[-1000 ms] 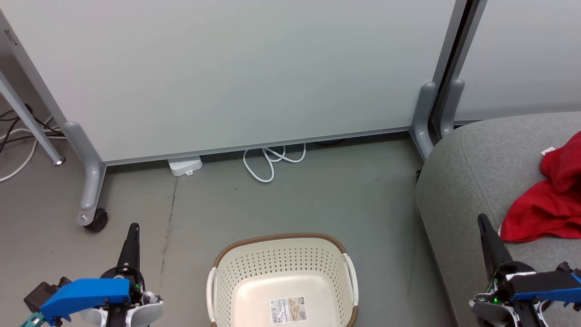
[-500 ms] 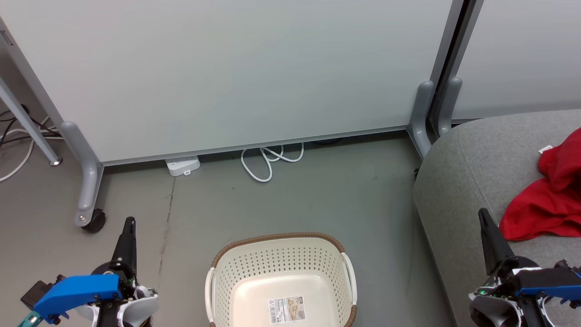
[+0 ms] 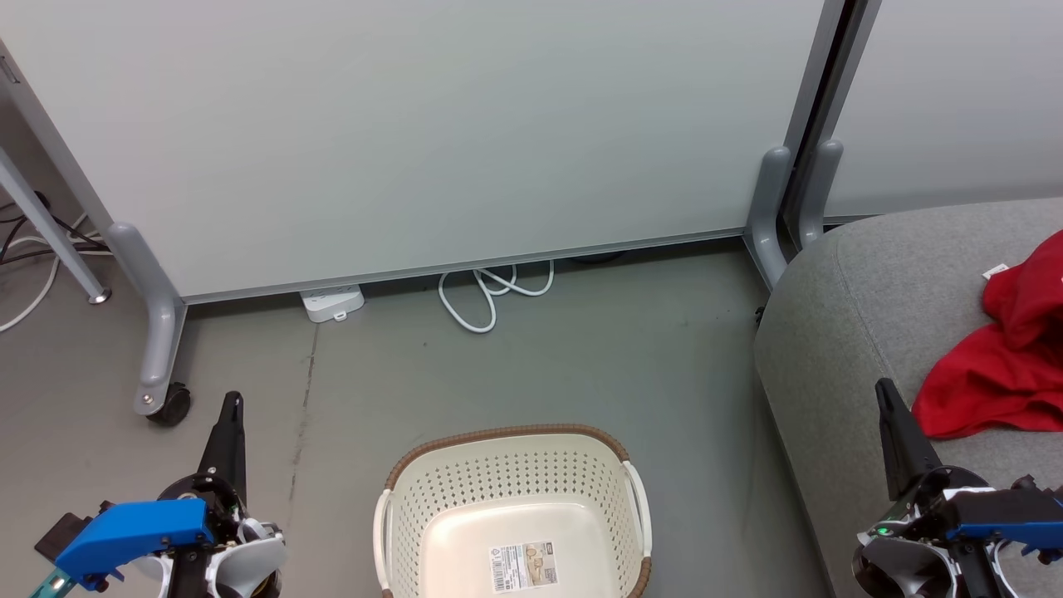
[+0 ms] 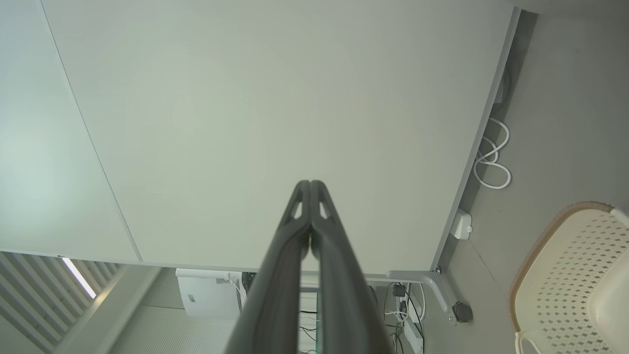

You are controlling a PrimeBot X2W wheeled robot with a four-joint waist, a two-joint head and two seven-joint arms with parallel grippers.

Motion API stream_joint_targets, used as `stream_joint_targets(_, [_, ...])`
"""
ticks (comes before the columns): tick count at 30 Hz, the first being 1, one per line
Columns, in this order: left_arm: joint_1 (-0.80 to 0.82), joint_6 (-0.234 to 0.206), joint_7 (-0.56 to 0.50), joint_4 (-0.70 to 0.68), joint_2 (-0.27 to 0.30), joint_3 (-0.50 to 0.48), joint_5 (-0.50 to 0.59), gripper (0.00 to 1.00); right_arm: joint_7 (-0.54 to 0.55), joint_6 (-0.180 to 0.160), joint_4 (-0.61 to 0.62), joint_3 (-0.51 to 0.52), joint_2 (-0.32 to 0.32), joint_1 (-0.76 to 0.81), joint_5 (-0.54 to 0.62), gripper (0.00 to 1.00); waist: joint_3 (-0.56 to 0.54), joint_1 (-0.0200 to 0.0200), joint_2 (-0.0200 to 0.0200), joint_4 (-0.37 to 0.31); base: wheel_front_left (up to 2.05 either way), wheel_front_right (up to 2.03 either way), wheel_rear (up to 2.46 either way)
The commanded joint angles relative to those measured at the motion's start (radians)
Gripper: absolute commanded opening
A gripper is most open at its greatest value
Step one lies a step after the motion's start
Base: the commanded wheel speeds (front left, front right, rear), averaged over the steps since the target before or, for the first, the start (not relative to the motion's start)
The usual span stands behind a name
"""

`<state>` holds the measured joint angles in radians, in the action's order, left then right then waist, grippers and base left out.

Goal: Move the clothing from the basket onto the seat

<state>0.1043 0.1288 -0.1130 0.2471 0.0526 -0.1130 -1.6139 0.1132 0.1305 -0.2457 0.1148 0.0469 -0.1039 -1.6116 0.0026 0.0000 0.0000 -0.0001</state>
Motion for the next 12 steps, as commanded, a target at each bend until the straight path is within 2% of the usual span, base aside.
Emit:
stream_joint_targets(1, [0.011,0.004,-0.003,-0.004,-0.001,-0.002,-0.001,0.0,0.003,0.0,-0.001,-0.001,0.006,-0.012,-0.002,0.0,0.0,0.0,0.0,0.0,0.0,0.0,0.0])
stream_joint_targets(12, [0.011,0.004,-0.003,-0.004,-0.001,-0.002,0.0,0.0,0.003,0.0,-0.001,-0.001,0.006,-0.012,-0.002,0.0,0.0,0.0,0.0,0.0,0.0,0.0,0.0])
